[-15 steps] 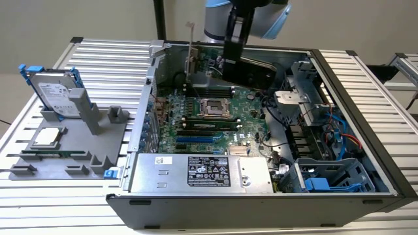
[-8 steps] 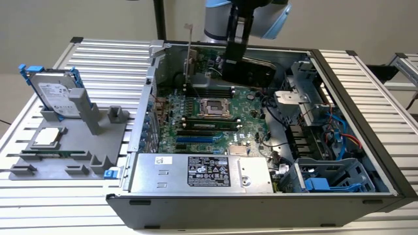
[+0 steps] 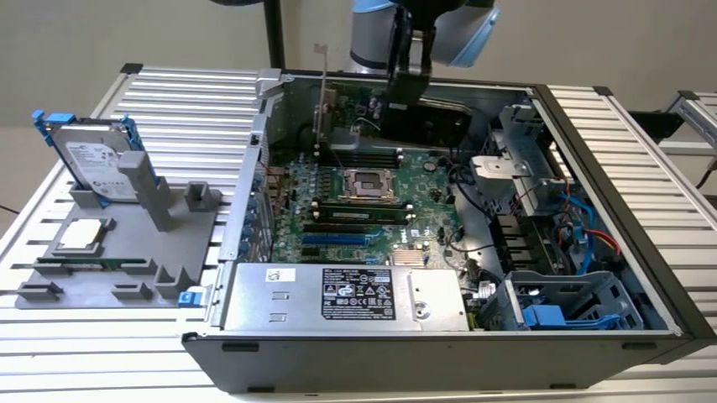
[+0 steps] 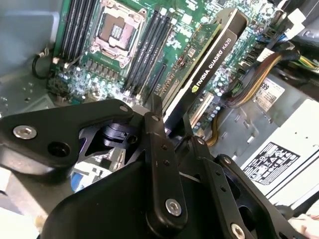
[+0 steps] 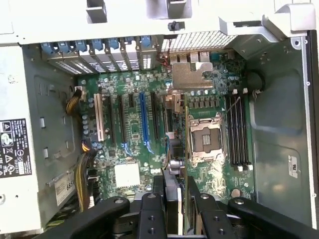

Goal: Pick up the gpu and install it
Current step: 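Insert the gpu into the slot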

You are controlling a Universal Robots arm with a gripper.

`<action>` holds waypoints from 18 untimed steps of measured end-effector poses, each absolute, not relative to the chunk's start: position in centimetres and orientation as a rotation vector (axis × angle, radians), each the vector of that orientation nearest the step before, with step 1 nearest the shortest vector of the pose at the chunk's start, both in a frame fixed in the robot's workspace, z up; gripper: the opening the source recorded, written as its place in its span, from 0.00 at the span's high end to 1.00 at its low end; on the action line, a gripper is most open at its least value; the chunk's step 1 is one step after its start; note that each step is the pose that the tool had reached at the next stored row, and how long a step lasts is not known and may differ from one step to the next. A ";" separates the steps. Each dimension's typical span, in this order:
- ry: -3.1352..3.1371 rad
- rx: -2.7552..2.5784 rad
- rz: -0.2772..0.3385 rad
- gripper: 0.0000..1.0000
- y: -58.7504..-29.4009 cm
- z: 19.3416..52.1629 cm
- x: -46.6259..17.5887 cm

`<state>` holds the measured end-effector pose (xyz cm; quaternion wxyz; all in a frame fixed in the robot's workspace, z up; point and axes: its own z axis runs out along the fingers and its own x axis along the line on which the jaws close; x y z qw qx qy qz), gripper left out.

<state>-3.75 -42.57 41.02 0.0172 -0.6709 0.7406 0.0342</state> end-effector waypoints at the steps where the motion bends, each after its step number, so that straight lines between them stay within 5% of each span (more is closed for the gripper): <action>1: 2.290 -2.098 0.107 1.00 -42.6 41.0 -3.8; 18: 2.196 -2.186 0.092 1.00 -42.6 40.9 -3.7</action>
